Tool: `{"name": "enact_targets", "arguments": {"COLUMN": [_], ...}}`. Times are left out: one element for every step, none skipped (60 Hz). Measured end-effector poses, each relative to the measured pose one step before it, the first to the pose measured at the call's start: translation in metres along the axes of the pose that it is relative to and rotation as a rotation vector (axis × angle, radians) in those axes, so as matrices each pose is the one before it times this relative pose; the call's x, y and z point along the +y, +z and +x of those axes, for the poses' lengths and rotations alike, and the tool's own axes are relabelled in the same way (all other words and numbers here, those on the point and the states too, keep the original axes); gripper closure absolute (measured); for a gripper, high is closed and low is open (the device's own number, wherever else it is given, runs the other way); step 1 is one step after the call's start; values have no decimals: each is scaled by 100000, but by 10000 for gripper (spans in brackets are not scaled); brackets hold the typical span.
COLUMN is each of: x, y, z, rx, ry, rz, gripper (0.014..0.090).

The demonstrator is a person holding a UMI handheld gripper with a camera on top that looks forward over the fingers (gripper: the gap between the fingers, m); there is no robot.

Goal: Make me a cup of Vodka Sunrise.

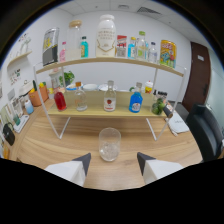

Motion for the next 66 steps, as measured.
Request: {"name": "enact_targets", "arguments": {"x": [-23,-7,5,15,13,28,42,70,59,150,99,127,145,189,188,243,256,289,287,304,324,302,273,266,254,225,218,58,80,59,7,-36,-123,-186,-285,-350,-400,-460,-503,-562,-538,-570,-585,-577,-574,-619,-612,-587,-608,-571,-527,-527,-483,-401,-350,-311,-311,-515,-255,15,-420,94,-104,-91,-45,-123], "y": [-2,-16,-32,-74,-70,-107,-96,-102,-116,-1,-195,-158,-129,-161,-169,-140,-128,-131,-121,-130,-116,-119,-94,-90,-70,-64,-45,-70,-19,11,48,92,114,170,182,175,212,269,298,357,443,453,487,515,539,572,582,588,620,617,610,672,711,676,688,675,672,433,642,782,431,800,577,535,498,688], "z": [21,25,39,45,2,11,8,35,56,12,55,-84,-79,-129,-118,-197,-224,-268,-292,-341,-364,-440,-500,-538,-588,-633,-721,-743,-723,-748,-820,-815,-771,-704,-681,-671,-585,-599,-567,-549,-527,-533,-476,-482,-405,-299,-268,-275,-260,-208,-174,-138,-114,-140,-142,-76,-24,-60,-75,-1,-47,12,-4,-3,27,-60], "rx": [125,220,293,330,276,245,268,266,378,425,300,282,180,147,176,115,117,56,21,-35,-154,-247,-339,-456,-571,-781,-900,-824,-1004,-1050,-1120,-1110,-1080,-935,-865,-854,-824,-784,-785,-738,-723,-728,-800,-788,-656,-427,-283,-240,-292,-268,-132,-40,-5,17,20,20,149,298,12,-191,122,-97,128,174,215,104], "ry": [101,101,77,68,83,128,170,188,203,350,277,284,236,226,208,185,191,181,140,153,193,254,326,434,485,537,560,464,481,424,362,205,135,40,-7,-25,-34,-61,-29,-53,-24,-7,-28,4,-24,-55,-103,-213,-264,-331,-327,-413,-451,-405,-470,-414,-404,-619,-339,-138,-545,-135,-320,-324,-249,-406], "rz": [101,54,11,-10,-34,-9,-58,-28,-24,50,-38,-14,-58,-135,-160,-151,-122,-170,-183,-205,-181,-95,-20,78,160,216,363,339,558,610,723,803,1013,1151,1308,1536,1684,1771,1734,1684,1589,1514,1412,1480,1487,1512,1466,1426,1400,1290,1251,1179,1035,836,632,617,632,221,566,913,-20,756,244,192,123,-173], "gripper": [184,182,182,183,184,183,184,185,184,184,184,185,184,186,189,192,193,196,197,197,198,197,196,195,197,195,196,195,196,197,194,194,194,194,194,194,192,190,190,190,190,193,193,193,191,191,191,190,189,190,190,191,190,191,193,193,198,200,203,212,220,230,240,247,261,274]}}
